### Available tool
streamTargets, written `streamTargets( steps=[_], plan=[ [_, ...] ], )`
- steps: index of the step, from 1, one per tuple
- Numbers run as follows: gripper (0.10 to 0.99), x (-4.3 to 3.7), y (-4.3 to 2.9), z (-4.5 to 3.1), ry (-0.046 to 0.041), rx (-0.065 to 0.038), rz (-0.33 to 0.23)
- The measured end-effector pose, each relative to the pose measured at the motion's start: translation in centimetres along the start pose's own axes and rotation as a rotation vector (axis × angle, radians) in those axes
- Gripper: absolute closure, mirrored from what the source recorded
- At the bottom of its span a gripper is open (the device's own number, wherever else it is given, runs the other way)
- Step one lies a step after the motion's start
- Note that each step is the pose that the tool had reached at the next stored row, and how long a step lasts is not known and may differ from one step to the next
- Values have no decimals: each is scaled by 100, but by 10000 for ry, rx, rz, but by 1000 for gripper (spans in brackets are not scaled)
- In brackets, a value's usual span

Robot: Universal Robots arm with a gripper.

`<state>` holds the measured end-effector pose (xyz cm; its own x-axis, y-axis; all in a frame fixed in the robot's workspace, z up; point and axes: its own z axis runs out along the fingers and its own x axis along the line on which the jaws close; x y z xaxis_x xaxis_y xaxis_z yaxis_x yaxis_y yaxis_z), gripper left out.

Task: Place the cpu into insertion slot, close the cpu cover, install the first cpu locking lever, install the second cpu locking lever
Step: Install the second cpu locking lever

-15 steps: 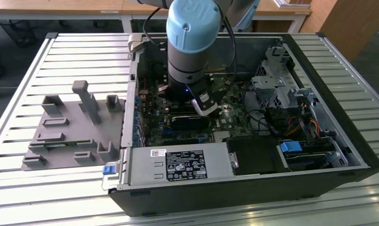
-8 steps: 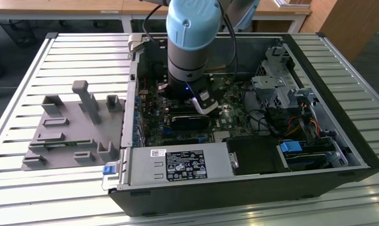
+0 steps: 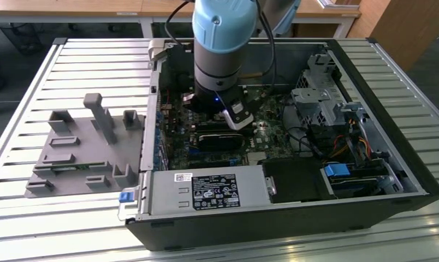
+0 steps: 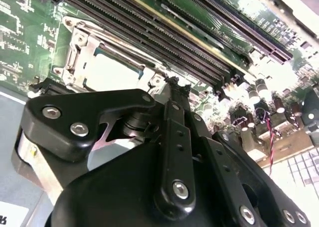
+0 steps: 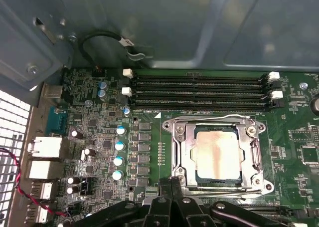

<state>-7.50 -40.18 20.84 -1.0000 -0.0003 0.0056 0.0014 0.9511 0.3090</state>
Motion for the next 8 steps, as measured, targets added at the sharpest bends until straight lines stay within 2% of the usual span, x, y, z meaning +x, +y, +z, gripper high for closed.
streamTargets(
  steps=[8],
  plan=[
    [980,1,34,-105,0,0,0]
  ],
)
